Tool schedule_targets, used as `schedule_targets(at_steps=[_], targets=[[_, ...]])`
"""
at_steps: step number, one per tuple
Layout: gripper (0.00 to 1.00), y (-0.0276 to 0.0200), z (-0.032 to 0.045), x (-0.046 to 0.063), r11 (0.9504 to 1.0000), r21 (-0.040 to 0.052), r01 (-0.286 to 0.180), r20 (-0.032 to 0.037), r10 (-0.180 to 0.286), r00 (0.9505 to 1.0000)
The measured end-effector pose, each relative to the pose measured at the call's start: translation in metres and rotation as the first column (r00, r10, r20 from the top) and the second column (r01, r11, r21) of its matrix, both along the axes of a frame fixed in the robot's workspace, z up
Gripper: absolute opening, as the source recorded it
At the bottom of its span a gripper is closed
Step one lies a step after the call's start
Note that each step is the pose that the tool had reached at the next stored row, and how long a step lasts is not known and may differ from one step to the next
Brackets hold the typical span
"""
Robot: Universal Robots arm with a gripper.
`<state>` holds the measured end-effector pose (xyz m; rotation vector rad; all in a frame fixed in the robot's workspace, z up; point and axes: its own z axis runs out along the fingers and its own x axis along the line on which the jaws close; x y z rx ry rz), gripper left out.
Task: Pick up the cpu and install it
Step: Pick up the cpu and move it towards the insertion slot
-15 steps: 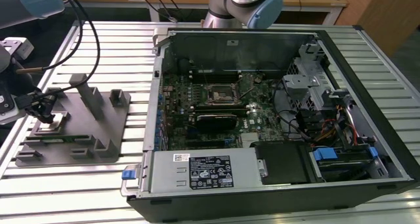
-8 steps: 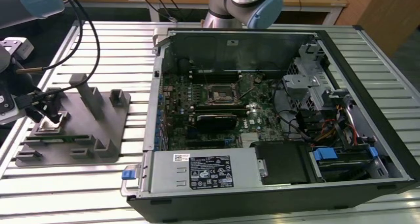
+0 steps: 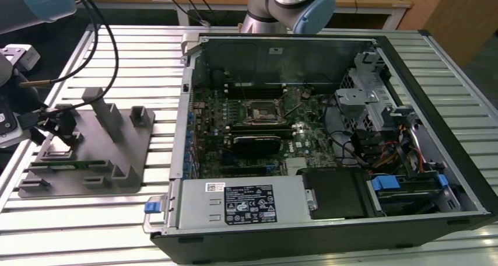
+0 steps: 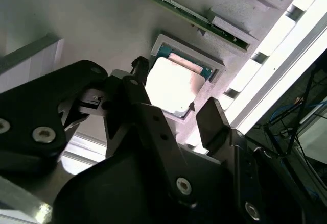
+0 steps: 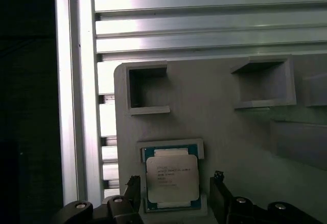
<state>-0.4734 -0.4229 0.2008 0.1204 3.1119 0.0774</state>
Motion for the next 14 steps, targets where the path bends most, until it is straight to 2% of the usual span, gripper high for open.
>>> schedule_targets(at_steps=[5,14], targets=[[0.65,0.0,-0.0024,0.0,0.9984,-0.0001,-0.057,0.0001,0.057,0.9984],[0.65,0.0005,-0.0077,0.0,0.9979,-0.0001,-0.065,-0.0004,0.065,0.9979]])
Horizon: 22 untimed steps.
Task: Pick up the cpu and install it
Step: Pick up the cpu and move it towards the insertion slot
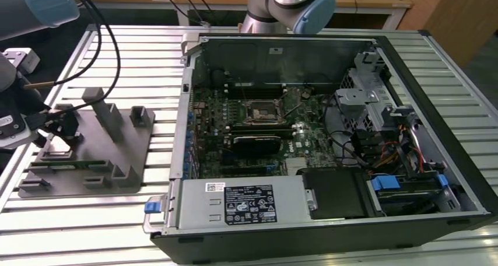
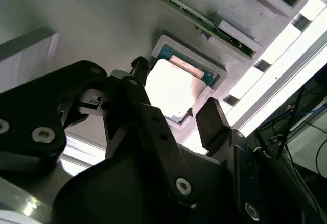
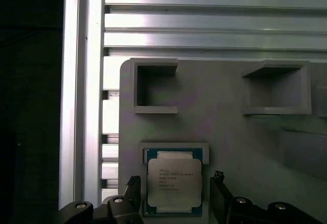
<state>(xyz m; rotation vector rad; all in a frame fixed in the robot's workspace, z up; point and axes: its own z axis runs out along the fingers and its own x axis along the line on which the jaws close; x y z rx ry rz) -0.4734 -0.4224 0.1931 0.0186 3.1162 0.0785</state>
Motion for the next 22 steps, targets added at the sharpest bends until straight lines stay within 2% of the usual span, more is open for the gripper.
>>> schedule_targets(at_steps=[15,22], targets=[[0.65,0.0002,-0.0093,0.0,1.0,0.0001,0.0,0.0001,0.0,1.0],[0.65,0.0021,-0.0119,0.0,1.0,0.0002,0.0,-0.0002,0.0,1.0]])
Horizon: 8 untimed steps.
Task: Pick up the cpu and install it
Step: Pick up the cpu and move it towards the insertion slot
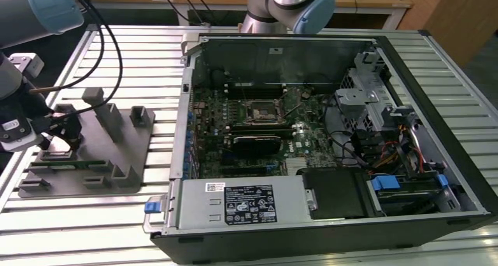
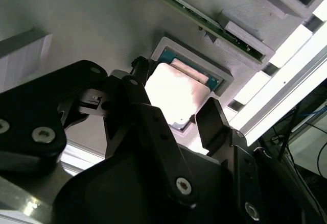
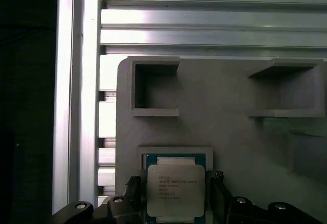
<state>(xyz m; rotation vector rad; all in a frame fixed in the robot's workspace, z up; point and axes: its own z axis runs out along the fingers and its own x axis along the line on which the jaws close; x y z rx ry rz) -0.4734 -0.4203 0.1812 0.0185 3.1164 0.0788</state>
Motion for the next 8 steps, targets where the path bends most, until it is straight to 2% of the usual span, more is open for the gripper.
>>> schedule_targets(at_steps=[8], targets=[[0.65,0.0009,-0.0002,0.0,1.0,0.0001,0.0,-0.0001,0.0,1.0]])
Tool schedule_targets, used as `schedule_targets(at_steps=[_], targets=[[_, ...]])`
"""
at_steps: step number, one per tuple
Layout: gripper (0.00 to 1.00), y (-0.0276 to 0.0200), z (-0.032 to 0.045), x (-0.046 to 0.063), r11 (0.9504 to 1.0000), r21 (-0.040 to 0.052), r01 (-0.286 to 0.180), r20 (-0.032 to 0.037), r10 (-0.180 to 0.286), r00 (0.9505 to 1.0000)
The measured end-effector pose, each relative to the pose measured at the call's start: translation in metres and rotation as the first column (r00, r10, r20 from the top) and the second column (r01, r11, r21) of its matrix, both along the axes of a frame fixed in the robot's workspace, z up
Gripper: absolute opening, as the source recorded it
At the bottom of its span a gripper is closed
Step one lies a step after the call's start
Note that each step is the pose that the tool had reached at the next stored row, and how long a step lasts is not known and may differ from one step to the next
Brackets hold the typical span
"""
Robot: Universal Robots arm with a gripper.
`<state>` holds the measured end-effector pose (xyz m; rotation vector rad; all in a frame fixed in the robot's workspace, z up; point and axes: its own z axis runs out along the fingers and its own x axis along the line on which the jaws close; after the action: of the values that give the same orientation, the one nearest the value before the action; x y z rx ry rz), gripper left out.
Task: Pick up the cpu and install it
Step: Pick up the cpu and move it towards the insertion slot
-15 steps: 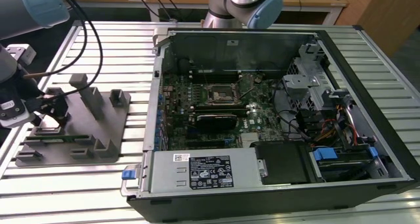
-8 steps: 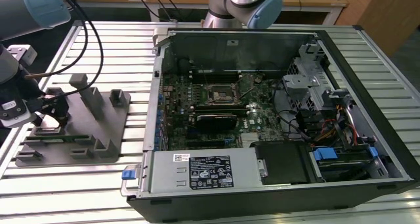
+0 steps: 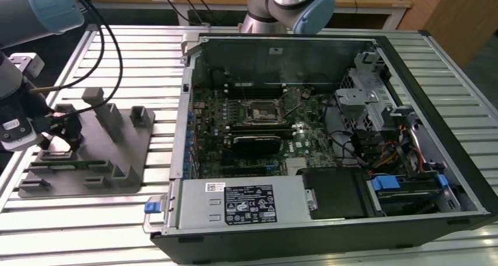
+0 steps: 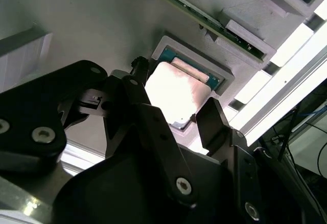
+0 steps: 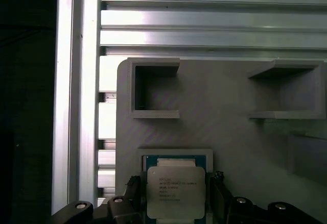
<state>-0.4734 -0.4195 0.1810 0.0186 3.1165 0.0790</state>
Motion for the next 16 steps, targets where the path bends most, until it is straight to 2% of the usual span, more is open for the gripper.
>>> schedule_targets(at_steps=[9,16], targets=[[0.65,0.0,0.001,0.0,1.0,0.0004,0.0,-0.0001,0.0,1.0],[0.65,0.0002,0.001,-0.0003,1.0,0.0065,0.0,0.0,0.0,1.0]])
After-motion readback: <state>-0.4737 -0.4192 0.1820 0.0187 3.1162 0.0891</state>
